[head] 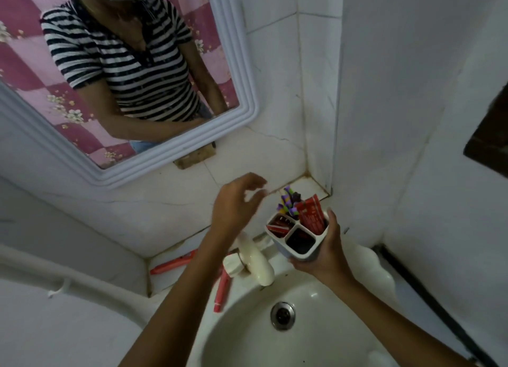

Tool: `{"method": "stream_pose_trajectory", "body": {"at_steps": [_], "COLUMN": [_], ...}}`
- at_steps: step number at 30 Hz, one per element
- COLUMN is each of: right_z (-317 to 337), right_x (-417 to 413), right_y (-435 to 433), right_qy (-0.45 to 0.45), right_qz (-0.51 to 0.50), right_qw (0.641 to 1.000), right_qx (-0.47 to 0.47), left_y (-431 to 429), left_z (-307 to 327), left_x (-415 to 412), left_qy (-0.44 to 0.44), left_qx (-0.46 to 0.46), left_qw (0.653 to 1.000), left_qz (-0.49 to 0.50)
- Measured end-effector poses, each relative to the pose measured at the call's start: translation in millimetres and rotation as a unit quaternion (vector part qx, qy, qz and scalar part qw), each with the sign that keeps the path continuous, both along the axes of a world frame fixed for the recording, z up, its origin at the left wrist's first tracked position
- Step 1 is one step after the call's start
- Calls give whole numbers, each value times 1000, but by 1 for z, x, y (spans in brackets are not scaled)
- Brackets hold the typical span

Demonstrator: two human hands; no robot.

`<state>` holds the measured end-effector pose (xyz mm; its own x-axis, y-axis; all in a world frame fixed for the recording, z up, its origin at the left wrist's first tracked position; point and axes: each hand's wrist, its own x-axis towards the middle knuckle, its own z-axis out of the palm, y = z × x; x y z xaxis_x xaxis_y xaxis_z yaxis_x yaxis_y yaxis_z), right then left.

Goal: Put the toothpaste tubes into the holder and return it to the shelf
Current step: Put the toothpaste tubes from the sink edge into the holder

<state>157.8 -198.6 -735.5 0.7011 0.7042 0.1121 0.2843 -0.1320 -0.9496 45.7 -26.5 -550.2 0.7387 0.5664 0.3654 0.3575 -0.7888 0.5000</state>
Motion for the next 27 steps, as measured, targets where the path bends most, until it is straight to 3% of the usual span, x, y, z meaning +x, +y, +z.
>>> {"method": "stream_pose_trajectory", "body": {"at_steps": [2, 4, 6, 8, 9, 12, 14, 16, 18, 19, 21, 23, 25, 26, 27], "right_z": [-9, -4, -8, -8, -7, -8, -5, -4, -7, -8, -10, -6, -5, -1, -1], "right_x": [2, 0, 1, -1, -2, -1, 0, 0, 0, 0, 0, -2, 4, 8, 11], "right_y": [2, 3, 3, 2, 2, 1, 2, 2, 3, 3, 3, 3, -3, -13, -10], "right_qy": [4, 4, -6, -12, -14, -3, 19, 15, -6, -5, 6, 7, 45, 74, 17], "right_qz": [3, 3, -2, 3, -2, 10, 10, -1, -3, -5, 3, 2, -25, -20, -1], "right_qw": [1000, 1000, 1000, 1000, 1000, 1000, 999, 1000, 1000, 1000, 1000, 1000, 999, 997, 999], "right_qx": [3, 9, 28, 29, 27, 21, 29, 26, 4, 2, -3, 3, 4, -7, -35], "left_y": [31, 61, 80, 88, 89, 99, 96, 87, 79, 76, 63, 40, 3, -17, -29], "left_z": [-16, -38, -64, -88, -101, -143, -144, -119, -93, -81, -50, -15, 24, 39, 48], "left_x": [-39, -83, -122, -151, -162, -188, -187, -165, -141, -128, -103, -75, -38, -17, -6], "left_qy": [55, 229, 433, 545, 572, 531, 529, 567, 548, 494, 327, 111, -52, -87, -103], "left_qx": [37, 26, -11, -21, 1, 163, 197, 143, 78, 24, -50, -90, -137, -159, -171], "left_qw": [995, 961, 883, 819, 802, 820, 819, 810, 831, 866, 936, 985, 989, 983, 979], "left_qz": [79, 151, 184, 180, 173, 141, 98, 43, 51, 71, 117, 95, 23, -18, -49]}}
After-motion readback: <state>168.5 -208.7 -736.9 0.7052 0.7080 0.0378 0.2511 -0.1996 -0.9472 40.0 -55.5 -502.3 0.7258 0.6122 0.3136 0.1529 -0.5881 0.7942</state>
